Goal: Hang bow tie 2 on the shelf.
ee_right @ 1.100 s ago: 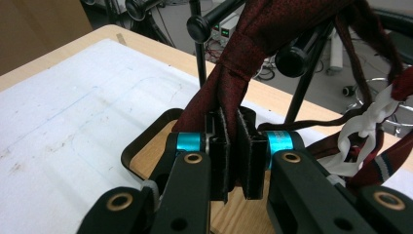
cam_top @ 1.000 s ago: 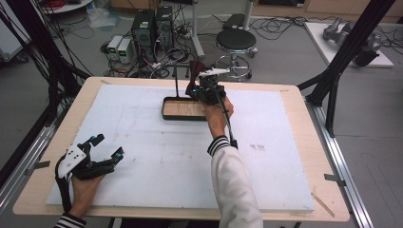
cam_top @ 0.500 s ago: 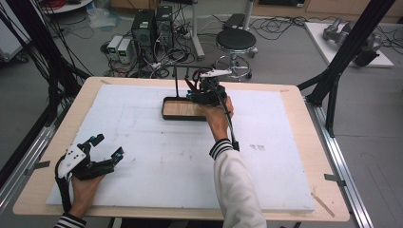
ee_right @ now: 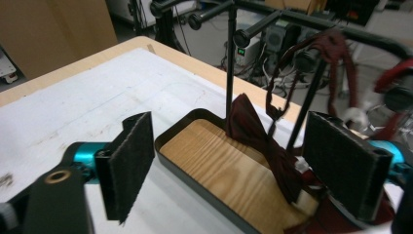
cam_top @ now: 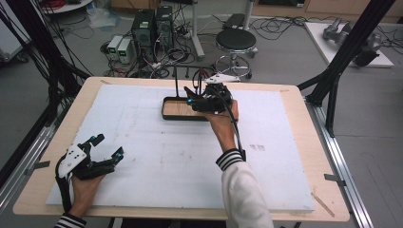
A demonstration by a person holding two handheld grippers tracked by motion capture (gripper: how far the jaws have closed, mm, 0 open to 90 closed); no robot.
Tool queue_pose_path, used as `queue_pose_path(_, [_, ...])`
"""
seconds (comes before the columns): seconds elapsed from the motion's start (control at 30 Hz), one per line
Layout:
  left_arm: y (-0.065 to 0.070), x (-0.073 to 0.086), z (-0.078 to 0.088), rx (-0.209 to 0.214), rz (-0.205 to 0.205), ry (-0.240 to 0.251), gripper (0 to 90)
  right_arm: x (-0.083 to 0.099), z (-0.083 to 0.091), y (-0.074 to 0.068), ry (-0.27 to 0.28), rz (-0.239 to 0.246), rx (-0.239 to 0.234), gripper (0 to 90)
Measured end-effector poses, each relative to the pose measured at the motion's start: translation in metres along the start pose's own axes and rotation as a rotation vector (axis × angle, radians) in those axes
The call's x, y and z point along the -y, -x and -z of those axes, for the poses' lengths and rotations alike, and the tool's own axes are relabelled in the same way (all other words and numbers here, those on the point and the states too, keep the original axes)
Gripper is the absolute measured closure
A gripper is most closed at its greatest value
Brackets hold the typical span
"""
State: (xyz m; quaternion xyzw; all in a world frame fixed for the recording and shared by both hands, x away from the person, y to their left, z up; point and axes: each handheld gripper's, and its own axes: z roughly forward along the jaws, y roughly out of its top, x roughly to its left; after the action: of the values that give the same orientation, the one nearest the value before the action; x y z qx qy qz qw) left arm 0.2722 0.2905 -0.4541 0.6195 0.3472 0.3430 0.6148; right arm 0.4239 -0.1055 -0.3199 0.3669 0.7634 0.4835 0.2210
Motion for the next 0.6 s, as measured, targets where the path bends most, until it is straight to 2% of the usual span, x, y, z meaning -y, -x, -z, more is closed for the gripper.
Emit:
queue_pose_path(0.17, [0.001,0.0,0.0,-0.003,-0.002,0.001,11.4,0.01,0.035,-0.003,0.054,0.012,0.001,12.2])
queue_pose_path(0.37, [0.001,0.0,0.0,-0.003,-0.002,0.002,11.4,0.029,0.081,-0.005,0.123,0.029,-0.008,11.1])
queue_pose_path(0.43, [0.0,0.0,0.0,0.0,0.001,0.001,11.4,0.038,0.097,-0.006,0.161,0.035,-0.01,11.1])
queue_pose_path(0.6, [0.001,0.0,0.0,-0.002,-0.009,0.001,11.4,0.074,0.135,-0.011,0.238,0.052,0.029,11.1])
